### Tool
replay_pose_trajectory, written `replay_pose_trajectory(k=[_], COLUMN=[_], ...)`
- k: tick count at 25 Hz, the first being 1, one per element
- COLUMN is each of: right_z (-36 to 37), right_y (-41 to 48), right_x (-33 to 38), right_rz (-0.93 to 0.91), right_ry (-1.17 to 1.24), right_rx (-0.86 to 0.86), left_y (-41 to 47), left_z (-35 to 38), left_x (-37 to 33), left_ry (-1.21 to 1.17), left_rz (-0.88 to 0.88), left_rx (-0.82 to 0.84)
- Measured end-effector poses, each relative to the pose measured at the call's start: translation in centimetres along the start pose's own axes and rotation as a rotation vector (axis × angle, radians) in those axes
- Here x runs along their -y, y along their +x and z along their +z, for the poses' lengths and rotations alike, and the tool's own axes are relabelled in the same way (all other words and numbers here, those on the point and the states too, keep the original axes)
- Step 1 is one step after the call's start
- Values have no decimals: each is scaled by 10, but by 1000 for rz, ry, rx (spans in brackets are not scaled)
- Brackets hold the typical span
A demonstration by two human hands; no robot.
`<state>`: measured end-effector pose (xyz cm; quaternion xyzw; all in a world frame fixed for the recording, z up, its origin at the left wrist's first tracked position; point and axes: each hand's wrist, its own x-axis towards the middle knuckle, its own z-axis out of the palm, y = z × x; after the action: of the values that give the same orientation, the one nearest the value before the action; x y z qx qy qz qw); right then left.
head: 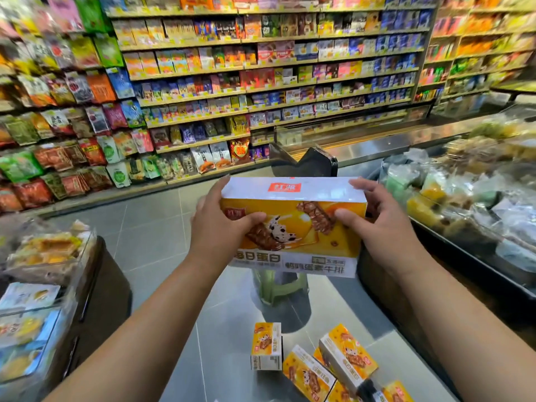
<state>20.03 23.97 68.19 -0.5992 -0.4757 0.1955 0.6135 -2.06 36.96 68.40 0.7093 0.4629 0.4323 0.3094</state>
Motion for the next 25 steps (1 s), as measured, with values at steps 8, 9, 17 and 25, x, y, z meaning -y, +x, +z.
replay_pose_trajectory(k=[8, 9, 17, 25], right_z=[-63, -75, -138, -157], right_y=[14, 16, 7, -43], right_x=[81, 86, 109, 126], right_rz=[54, 57, 3, 26], right_ry=[28, 26, -242, -512], right_rx=[-6, -1, -106, -428], left_y=[4, 5, 4, 4], left_z=[-8, -3, 40, 81], left_x=[-119, -130, -160, -192], left_ry=[-36, -35, -137, -134], left_rz=[119, 140, 227, 389], left_rx=[-22, -24, 76, 297])
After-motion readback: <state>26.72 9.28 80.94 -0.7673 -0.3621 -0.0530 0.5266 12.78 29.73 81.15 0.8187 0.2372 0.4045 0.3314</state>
